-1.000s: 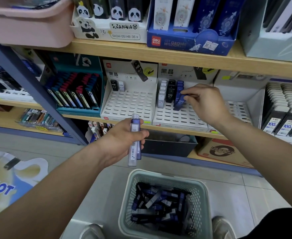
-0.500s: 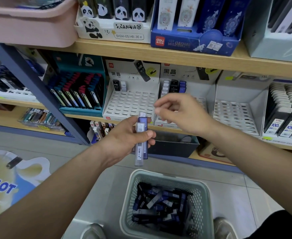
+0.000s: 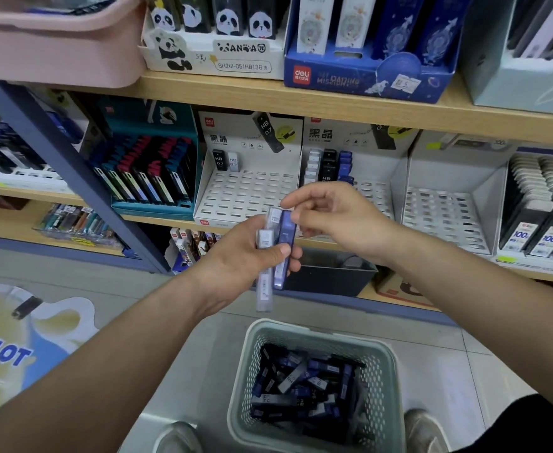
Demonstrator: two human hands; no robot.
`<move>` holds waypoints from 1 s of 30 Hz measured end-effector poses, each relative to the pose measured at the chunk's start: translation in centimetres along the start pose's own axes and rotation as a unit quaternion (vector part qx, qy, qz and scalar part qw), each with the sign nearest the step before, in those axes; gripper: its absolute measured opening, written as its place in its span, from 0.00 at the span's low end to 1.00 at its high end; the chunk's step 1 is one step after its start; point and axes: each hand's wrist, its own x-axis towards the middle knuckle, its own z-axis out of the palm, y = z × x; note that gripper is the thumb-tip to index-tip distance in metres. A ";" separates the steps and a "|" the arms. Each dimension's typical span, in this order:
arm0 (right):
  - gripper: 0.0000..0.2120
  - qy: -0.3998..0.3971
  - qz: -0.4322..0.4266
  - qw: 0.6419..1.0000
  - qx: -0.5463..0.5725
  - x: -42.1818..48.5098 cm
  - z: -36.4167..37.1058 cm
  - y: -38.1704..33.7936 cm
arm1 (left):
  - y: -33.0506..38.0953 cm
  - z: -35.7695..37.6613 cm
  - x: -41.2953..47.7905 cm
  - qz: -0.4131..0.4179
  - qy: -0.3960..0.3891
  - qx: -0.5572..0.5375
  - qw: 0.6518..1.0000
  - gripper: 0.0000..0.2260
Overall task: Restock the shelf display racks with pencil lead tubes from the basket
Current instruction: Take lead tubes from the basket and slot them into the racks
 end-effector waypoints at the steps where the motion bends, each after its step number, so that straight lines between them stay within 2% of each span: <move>1: 0.09 -0.002 0.000 1.000 -0.008 0.0 -0.2 0.1 | 0.0 -0.1 0.0 0.000 0.007 0.002 1.000 0.12; 5: 0.10 0.011 0.009 1.000 -0.019 -0.2 -0.6 0.0 | 0.1 -0.2 0.0 -0.009 0.013 0.005 1.000 0.11; 13: 0.09 0.006 -0.003 0.998 0.066 -0.8 -1.0 -0.4 | 0.2 0.2 -0.1 -0.056 0.014 0.009 0.998 0.08; 16: 0.02 0.007 -0.008 0.998 0.062 -0.8 -1.2 -0.2 | 0.1 0.4 0.0 -0.048 0.016 0.045 0.998 0.08; 19: 0.07 0.032 -0.024 0.999 0.003 -0.6 -1.5 0.1 | 0.0 0.6 0.0 -0.039 0.009 0.067 0.997 0.07; 22: 0.16 0.049 -0.006 0.998 0.029 -0.8 -2.1 0.0 | 0.1 0.8 0.1 -0.034 0.016 0.083 0.996 0.08; 26: 0.13 0.111 0.001 0.992 0.054 -1.2 -3.6 -0.2 | 0.0 0.4 0.4 -0.038 0.061 0.075 0.995 0.06; 30: 0.11 0.181 -0.028 0.983 -0.011 -1.1 -5.8 0.2 | 0.0 0.1 0.4 -0.040 0.080 0.063 0.994 0.06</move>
